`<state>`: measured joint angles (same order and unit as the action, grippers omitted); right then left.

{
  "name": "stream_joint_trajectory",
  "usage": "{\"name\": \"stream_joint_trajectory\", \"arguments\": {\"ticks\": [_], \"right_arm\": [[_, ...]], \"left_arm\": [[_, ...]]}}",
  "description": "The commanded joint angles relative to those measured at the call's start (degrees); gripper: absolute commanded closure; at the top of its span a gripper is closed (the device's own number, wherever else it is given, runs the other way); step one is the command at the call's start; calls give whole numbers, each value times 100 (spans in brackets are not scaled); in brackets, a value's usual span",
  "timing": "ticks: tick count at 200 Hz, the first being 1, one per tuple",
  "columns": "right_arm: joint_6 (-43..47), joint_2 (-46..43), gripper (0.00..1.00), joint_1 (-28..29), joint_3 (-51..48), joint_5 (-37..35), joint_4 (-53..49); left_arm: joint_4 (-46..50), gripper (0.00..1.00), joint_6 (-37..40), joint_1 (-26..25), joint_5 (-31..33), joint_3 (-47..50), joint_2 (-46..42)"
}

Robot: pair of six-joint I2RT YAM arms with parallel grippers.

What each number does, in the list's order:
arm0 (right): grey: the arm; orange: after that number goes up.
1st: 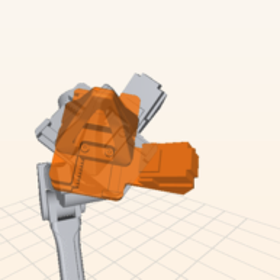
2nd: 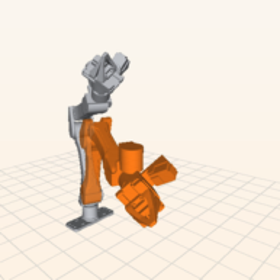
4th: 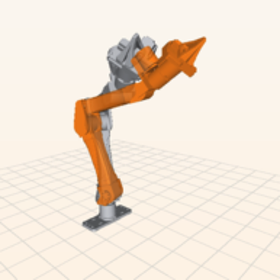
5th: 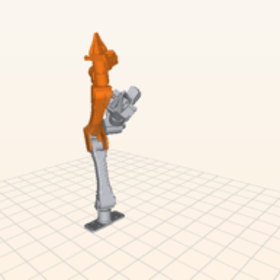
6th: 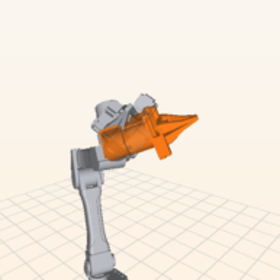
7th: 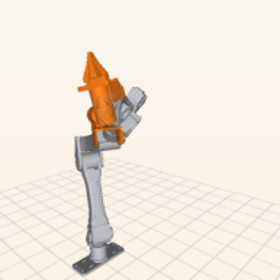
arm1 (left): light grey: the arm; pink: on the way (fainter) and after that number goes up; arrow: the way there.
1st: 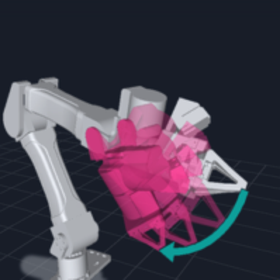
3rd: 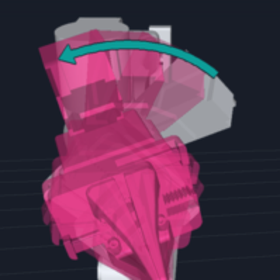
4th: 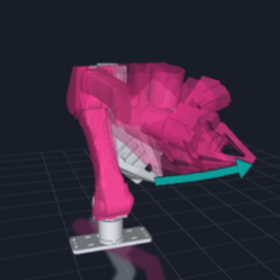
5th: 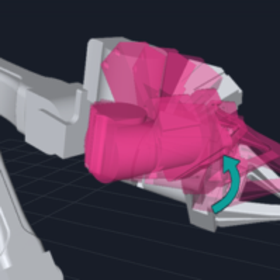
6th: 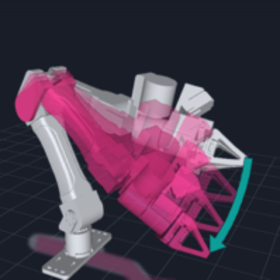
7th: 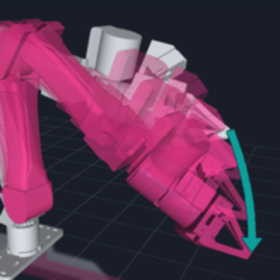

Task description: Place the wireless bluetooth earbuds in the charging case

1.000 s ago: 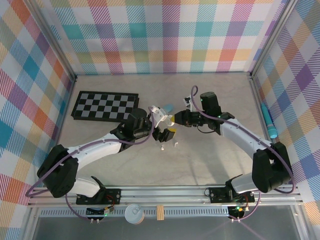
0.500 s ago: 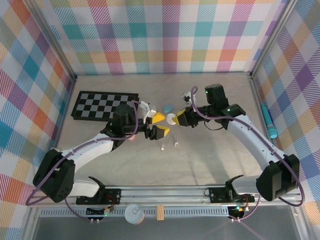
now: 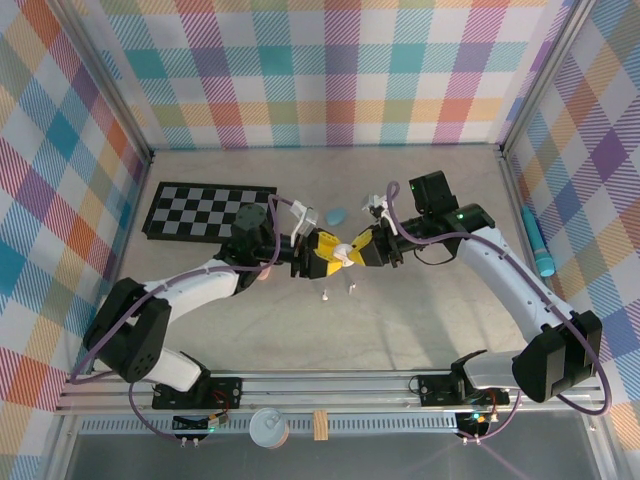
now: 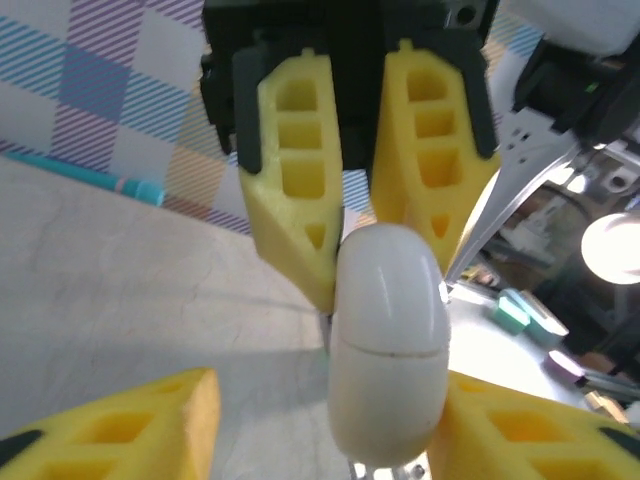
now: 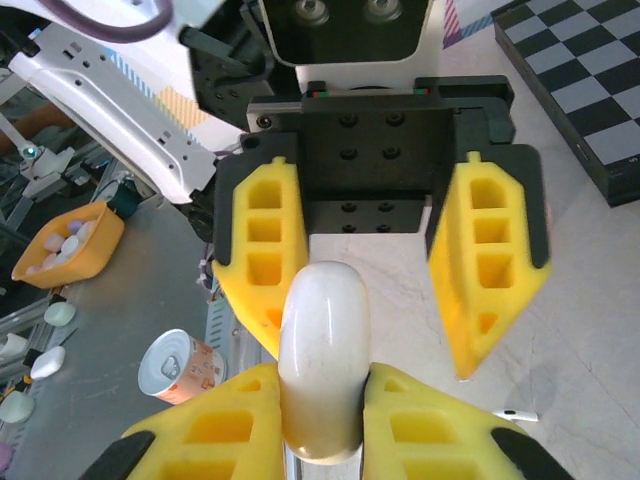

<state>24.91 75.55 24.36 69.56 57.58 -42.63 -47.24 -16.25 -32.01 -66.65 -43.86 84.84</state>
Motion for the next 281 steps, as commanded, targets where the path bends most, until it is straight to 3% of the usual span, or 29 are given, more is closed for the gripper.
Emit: {"name": "stream_joint_trajectory", "arguments": {"ticks": [1,13,40,96,120,136,159,176,207,234,281], "right_arm": [[269,-21,81,-4,154,406,-147],[261,-14,81,-2,162,355,-176],[221,-23,81,-7,181,210,-213],[134,-98,82,-6,264,-26,-253],[129,-65,82,-7,337,-24,-344],[52,-73,74,-4,348,-87,-306],[-263,-180,53,-1,307,-328,-46],[-401,-267,45,-1,199,-765,127],[-638,-300,44,-10,119,-1396,380],[-1342,-295,44,-18,245,-2442,763],[-1883,-540,41,-72,153,-2494,1255]], "left_arm": [[-2153,59,-1010,11,-388,15,297],[-3006,66,-1492,11,-389,23,559],[-2984,82,-1288,2,-290,49,641],[-2904,79,-1092,2,-309,158,601],[-2913,83,-1043,2,-300,163,621],[-2906,87,-960,2,-289,169,613],[-2905,89,-810,2,-193,216,581],[-2906,90,-814,-7,-167,206,539],[-2909,90,-802,-7,-173,212,505],[-2905,90,-639,-7,-39,327,435],[-2145,90,578,-16,456,583,132]]}}
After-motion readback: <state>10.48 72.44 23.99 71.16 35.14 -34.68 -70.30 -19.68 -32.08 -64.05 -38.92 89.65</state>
